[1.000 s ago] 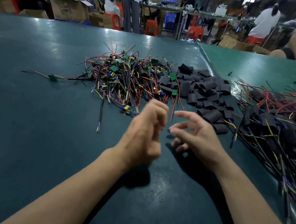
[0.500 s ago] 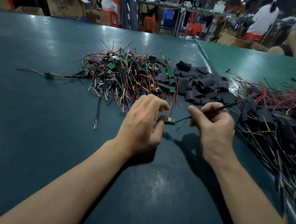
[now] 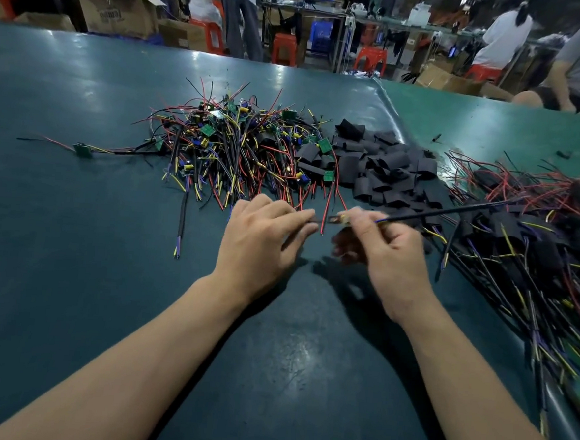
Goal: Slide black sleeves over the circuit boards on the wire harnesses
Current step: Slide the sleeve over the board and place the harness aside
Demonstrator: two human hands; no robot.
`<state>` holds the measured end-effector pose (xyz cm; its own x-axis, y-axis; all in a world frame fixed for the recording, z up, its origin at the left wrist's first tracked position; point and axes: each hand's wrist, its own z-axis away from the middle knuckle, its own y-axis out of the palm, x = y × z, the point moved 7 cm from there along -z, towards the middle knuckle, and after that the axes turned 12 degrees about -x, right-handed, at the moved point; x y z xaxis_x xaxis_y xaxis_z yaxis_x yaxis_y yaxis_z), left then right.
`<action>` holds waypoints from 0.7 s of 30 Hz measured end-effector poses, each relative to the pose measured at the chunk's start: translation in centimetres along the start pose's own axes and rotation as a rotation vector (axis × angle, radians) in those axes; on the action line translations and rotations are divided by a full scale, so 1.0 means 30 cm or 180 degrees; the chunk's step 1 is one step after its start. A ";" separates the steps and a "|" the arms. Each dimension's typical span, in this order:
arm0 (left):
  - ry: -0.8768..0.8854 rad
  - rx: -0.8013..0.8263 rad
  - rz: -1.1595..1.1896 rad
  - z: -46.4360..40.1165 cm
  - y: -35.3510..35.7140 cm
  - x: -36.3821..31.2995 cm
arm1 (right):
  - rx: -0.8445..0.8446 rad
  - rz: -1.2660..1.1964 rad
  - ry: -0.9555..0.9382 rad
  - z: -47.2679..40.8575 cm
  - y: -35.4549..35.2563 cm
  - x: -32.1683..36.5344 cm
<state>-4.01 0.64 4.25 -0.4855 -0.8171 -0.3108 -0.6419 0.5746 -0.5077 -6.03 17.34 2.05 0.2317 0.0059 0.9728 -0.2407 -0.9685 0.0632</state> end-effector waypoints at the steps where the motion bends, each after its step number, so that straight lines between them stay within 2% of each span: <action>1: -0.0075 -0.0122 -0.0043 -0.003 -0.006 0.004 | -0.0351 -0.0067 -0.0007 -0.026 -0.044 0.006; 4: -0.0413 -0.0346 -0.0115 -0.011 -0.025 0.031 | -0.1122 0.0515 -0.0432 -0.093 -0.172 0.021; 6: -0.0448 -0.0297 -0.0094 -0.008 -0.022 0.030 | -0.1055 0.1255 -0.0717 -0.114 -0.180 0.015; 9: -0.0392 -0.0063 0.0026 -0.001 -0.006 0.020 | -0.0618 0.2142 -0.0697 -0.136 -0.139 -0.039; 11: -0.0347 0.0160 0.0205 0.004 0.008 0.015 | -0.0627 0.1814 -0.0590 -0.135 -0.128 -0.047; 14: -0.0204 0.0618 0.0339 0.015 0.038 -0.001 | -0.0870 0.0413 -0.0095 -0.122 -0.123 -0.048; 15: -0.0150 0.0731 0.0363 0.017 0.046 -0.009 | -0.0910 0.0205 0.0020 -0.119 -0.119 -0.055; 16: -0.0099 0.0780 0.0385 0.019 0.049 -0.014 | -0.0903 0.0275 0.0002 -0.116 -0.115 -0.059; 19: -0.0096 0.0763 0.0432 0.022 0.049 -0.013 | -0.0618 0.1231 -0.0428 -0.107 -0.099 -0.053; 21: -0.0123 0.0769 0.0439 0.023 0.050 -0.010 | -0.0434 0.1759 -0.0491 -0.103 -0.082 -0.053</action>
<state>-4.41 1.71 3.04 -0.5325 -0.7357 -0.4185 -0.4090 0.6565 -0.6338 -8.72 20.47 1.03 0.1692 -0.5368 0.8266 -0.4815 -0.7768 -0.4059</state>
